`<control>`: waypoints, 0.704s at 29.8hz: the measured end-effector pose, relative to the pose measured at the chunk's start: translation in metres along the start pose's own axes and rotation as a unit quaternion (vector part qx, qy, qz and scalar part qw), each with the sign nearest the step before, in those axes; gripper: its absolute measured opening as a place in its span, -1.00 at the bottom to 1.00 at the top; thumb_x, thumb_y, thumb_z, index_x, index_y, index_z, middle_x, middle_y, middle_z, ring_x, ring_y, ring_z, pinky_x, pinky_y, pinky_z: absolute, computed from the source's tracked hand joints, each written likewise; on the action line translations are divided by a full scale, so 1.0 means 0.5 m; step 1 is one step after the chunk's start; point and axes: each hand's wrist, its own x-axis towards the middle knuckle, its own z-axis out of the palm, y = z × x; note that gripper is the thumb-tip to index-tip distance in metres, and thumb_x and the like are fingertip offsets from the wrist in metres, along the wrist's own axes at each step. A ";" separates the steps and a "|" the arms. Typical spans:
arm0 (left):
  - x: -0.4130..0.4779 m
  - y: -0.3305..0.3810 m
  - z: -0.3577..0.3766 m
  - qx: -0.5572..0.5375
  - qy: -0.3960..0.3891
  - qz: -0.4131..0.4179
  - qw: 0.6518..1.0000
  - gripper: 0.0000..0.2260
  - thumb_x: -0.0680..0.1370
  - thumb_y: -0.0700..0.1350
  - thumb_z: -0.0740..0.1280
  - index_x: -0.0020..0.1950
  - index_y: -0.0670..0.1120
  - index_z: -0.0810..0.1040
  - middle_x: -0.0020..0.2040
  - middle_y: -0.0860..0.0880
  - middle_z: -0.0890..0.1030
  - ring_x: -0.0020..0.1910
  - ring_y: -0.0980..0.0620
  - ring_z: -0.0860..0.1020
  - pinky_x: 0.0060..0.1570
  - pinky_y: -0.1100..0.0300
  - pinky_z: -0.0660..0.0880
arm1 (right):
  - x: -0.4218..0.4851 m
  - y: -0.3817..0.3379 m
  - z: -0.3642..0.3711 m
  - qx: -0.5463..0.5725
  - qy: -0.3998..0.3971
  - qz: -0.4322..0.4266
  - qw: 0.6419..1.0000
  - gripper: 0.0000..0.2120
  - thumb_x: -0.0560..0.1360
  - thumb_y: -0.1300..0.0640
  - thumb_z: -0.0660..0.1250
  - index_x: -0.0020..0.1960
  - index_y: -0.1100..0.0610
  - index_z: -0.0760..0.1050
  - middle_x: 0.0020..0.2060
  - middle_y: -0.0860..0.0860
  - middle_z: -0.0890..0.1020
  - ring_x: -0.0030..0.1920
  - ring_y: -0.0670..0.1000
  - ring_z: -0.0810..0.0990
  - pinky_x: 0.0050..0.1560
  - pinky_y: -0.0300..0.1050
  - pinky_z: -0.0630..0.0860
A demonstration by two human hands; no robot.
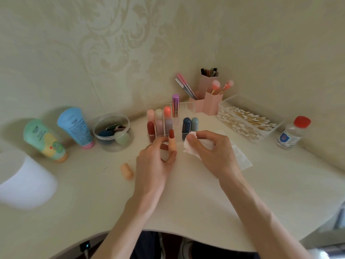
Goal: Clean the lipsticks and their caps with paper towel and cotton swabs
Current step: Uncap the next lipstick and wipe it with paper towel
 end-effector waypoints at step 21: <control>-0.010 0.008 0.001 0.040 0.010 0.024 0.999 -0.57 0.54 0.05 0.42 0.39 0.13 0.39 0.05 0.03 0.72 -0.13 -0.11 0.69 -0.09 -0.10 0.58 | -0.007 -0.025 0.005 -0.040 0.012 0.052 0.998 -0.83 0.52 0.05 0.42 -0.22 0.04 0.70 -0.30 -0.04 0.68 -0.31 -0.19 0.53 -0.21 -0.21 0.46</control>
